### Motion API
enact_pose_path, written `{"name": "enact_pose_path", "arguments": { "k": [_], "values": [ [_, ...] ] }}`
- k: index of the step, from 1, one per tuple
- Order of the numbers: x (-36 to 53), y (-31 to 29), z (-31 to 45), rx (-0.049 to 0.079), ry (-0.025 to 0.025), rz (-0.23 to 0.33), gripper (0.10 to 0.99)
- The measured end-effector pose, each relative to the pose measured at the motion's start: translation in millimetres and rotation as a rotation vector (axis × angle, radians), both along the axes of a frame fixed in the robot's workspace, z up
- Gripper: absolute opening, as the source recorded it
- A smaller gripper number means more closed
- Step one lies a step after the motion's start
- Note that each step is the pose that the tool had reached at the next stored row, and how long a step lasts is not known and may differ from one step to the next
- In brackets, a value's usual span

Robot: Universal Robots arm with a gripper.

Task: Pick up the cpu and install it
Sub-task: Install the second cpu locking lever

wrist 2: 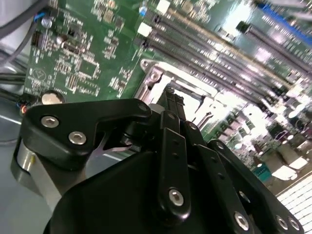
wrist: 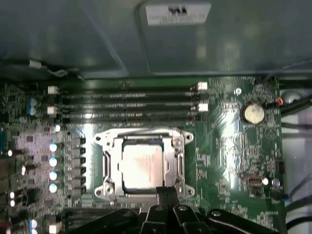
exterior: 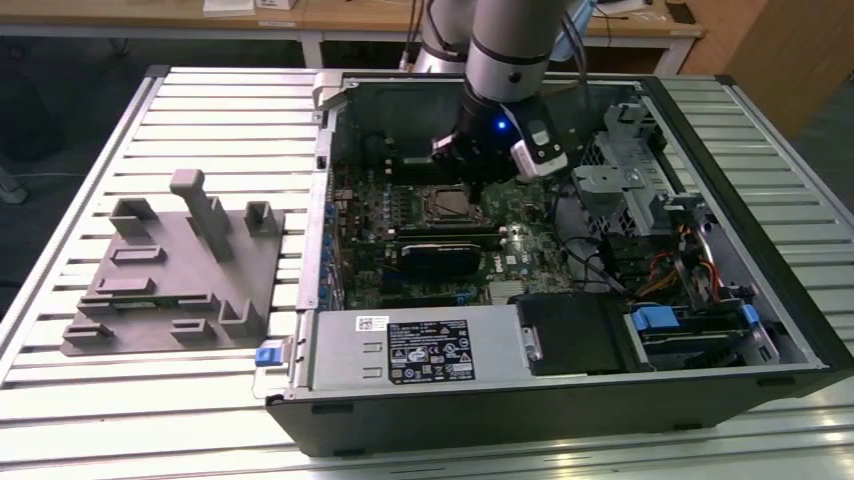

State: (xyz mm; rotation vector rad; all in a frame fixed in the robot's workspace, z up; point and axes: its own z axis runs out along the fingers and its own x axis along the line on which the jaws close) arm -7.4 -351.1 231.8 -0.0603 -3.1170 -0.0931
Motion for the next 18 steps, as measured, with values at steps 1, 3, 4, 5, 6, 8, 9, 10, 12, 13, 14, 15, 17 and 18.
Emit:
{"name": "enact_pose_path", "arguments": {
  "k": [1,3,4,5,6,8,9,10,12,13,14,15,17,18],
  "values": [
    [0.0,-2.7,0.0,0.000,0.0000,0.000,0.106],
    [0.0,-8.5,0.0,0.000,0.0000,0.000,0.106],
    [0.0,-11.1,0.0,0.000,0.0000,0.000,0.106],
    [-0.2,-13.1,0.0,0.000,0.0000,0.000,0.106],
    [-0.6,-14.8,0.0,0.000,0.0000,0.000,0.106],
    [-4.5,-16.8,0.0,0.000,-0.0005,0.001,0.106],
    [-7.7,-17.5,0.0,0.000,-0.0011,0.001,0.106],
    [-10.9,-18.2,0.0,0.000,-0.0018,0.001,0.106],
    [-16.2,-19.8,0.0,0.001,-0.0024,0.001,0.106],
    [-19.0,-20.5,0.0,0.001,-0.0027,0.001,0.106],
    [-22.0,-21.0,0.0,0.001,-0.0029,0.001,0.106],
    [-25.3,-21.3,0.0,0.001,-0.0031,0.001,0.106],
    [-32.1,-21.5,-0.1,0.001,-0.0034,0.001,0.106],
    [-34.2,-21.5,-0.4,0.001,-0.0034,0.001,0.106]
  ]
}}
